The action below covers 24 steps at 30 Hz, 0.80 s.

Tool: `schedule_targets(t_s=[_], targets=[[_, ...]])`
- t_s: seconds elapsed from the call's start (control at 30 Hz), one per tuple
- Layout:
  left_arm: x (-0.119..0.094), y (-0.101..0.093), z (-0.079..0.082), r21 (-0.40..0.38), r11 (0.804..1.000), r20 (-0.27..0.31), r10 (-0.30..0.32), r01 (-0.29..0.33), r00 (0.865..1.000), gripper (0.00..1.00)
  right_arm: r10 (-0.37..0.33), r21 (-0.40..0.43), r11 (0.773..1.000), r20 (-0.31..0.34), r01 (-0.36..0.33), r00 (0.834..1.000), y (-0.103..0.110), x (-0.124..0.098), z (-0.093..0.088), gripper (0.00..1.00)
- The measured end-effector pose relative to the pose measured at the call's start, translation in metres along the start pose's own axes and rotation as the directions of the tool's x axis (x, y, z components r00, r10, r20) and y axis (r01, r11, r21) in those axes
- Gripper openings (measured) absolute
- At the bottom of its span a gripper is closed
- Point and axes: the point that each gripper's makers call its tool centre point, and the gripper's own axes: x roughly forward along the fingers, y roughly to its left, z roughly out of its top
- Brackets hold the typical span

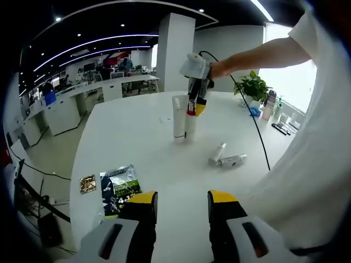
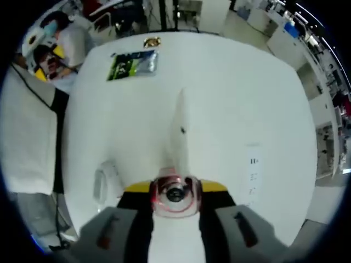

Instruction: Arrange the skincare products in the storage area until every visible bottle or jar stands upright without overlapping.

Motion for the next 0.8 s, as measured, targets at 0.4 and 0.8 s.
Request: schedule_targets(t_s=[0.4, 0.8], targets=[[-0.011, -0.003, -0.010, -0.032, 0.999, 0.013, 0.037, -0.037, 0.999, 0.37, -0.035, -0.068, 0.997, -0.033, 0.033, 0.999, 0.004, 0.002, -0.003, 0.29], [-0.033, -0.002, -0.025, -0.070, 0.994, 0.031, 0.089, -0.086, 0.996, 0.37, -0.063, -0.049, 0.997, -0.053, 0.060, 0.997, 0.005, 0.000, -0.004, 0.30]])
